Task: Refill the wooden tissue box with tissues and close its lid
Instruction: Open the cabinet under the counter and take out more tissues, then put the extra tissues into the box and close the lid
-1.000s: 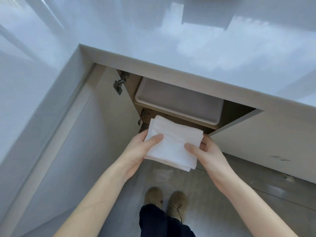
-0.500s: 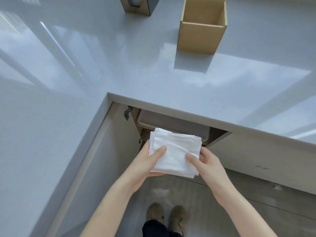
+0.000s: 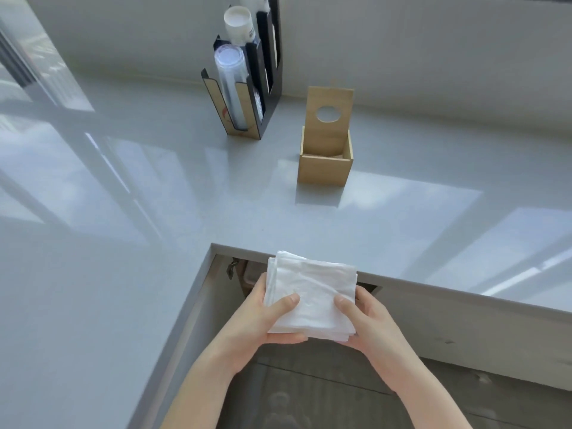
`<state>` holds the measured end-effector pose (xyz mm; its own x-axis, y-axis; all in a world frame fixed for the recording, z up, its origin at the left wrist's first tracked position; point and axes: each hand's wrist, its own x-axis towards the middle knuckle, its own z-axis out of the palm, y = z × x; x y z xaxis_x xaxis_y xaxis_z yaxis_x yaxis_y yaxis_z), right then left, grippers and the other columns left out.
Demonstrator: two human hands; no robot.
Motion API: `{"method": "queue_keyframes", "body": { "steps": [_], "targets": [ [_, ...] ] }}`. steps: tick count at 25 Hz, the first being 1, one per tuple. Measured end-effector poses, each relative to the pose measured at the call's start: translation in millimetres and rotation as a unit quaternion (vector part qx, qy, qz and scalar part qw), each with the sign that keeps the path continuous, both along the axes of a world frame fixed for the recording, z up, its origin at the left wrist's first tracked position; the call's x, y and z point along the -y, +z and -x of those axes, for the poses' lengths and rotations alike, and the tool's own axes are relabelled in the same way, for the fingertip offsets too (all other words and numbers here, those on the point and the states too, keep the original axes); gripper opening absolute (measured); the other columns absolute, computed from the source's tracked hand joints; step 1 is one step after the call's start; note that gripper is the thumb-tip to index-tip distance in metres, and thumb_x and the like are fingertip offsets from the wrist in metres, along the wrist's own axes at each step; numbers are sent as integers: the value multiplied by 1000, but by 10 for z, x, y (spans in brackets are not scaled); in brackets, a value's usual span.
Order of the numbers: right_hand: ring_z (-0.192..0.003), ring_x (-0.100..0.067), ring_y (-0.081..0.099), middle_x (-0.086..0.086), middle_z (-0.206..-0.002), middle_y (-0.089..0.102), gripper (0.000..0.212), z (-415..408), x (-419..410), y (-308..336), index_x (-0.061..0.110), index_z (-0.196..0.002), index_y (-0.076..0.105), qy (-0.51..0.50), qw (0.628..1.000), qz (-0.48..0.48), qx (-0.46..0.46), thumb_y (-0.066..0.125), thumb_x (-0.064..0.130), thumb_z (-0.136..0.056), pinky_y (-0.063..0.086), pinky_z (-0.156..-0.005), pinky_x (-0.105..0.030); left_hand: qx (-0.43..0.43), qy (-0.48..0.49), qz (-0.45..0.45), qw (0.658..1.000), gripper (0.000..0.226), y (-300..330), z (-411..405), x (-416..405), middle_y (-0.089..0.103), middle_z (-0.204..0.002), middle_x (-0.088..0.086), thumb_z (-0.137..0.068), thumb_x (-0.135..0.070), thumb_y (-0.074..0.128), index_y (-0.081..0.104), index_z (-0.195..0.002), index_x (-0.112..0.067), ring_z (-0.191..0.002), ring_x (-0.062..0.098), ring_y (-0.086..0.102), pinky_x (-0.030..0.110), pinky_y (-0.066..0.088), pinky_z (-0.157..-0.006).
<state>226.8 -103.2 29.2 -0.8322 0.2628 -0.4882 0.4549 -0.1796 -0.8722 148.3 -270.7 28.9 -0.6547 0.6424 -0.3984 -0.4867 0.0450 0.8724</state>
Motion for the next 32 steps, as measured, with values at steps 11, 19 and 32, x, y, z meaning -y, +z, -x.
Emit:
{"method": "queue_keyframes", "body": {
  "steps": [11,19,32],
  "targets": [
    [-104,-22,64,-4,-113,66,19,549,-393,307,22,-111,57,-10,1000,-1,-17,51,21,-93,53,-92,-47,-37,29,10,999,47,284,501,-387,59,-121,-3,-84,-23,60,42,-126,-31,-100,18,67,41,59,-74],
    [-90,-15,65,0,-102,66,20,1466,-1103,483,17,-112,57,18,999,-10,-47,47,17,-94,56,-85,-39,-92,61,78,991,35,474,1344,-1088,55,-121,-8,-92,-28,50,37,-123,-37,-102,14,62,38,60,-73],
    [-89,-15,65,-1,-102,66,23,2388,-1837,517,16,-115,56,37,998,-26,-32,50,15,-93,56,-80,-33,-101,77,99,987,25,531,2211,-1762,59,-115,-9,-96,-25,44,44,-118,-37,-99,11,62,28,60,-63]
  ]
}}
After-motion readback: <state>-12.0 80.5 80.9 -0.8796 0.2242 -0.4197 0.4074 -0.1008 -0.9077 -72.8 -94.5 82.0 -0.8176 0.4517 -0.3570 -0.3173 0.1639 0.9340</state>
